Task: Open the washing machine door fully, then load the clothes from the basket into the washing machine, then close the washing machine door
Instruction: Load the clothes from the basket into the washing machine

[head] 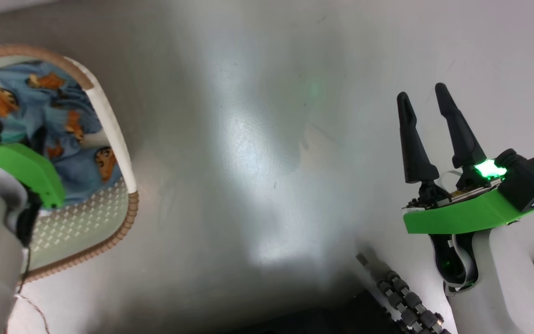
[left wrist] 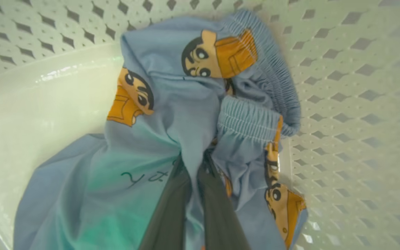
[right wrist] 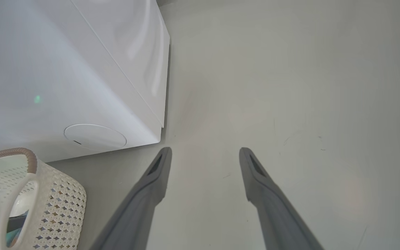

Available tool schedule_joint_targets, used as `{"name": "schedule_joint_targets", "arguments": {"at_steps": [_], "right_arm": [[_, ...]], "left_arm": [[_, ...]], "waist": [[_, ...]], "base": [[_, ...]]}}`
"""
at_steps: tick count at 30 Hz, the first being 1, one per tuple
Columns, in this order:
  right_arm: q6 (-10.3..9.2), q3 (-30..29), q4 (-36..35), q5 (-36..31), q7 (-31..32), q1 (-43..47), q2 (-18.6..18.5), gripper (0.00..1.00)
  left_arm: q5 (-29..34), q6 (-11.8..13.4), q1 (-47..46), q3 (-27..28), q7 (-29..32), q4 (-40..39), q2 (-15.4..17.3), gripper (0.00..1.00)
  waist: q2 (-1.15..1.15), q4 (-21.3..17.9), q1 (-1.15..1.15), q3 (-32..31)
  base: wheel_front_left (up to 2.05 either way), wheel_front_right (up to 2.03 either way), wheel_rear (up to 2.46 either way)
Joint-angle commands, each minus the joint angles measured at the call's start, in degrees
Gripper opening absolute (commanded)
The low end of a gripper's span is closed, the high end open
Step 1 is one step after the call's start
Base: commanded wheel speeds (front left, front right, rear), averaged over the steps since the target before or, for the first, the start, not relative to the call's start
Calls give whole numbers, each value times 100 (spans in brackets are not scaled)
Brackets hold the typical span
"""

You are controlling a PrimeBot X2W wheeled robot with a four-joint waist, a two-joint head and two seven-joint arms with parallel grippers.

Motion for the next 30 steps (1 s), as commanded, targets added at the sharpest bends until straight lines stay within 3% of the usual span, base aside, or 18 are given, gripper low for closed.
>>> {"name": "schedule_joint_targets", "arguments": {"at_steps": [1,7,11,16,23,30], "right_arm": [[9,45,-81,-127,-27,185,24,100],[9,-129,-46,-459,-27,224,24,100],[9,-187,-16,-560,-27,284,17,100],[9,-208,52,-583,-27,342,-55,100],[9,-192,225,-525,-27,481,-121,100],[9,-89,467,-432,-27,620,-165,100]], "left_arm": [[-94,-14,274,128,-279,20,88,0],[-264,-14,647,176,-1029,6,-300,0],[-382,-14,912,257,-1174,-88,-484,0],[-372,-14,1153,396,-1204,-360,-480,0],[63,41,1822,1167,-1208,-1128,-449,0],[657,170,2785,2099,-1208,-1940,-634,0]], "waist": [[0,212,0,-263],[0,561,0,-814],[0,715,0,-1225],[0,819,0,-1609],[0,945,0,-2303],[0,996,0,-3020]], "base": [[0,0,0],[0,0,0],[0,0,0],[0,0,0],[0,0,0],[0,0,0]]}}
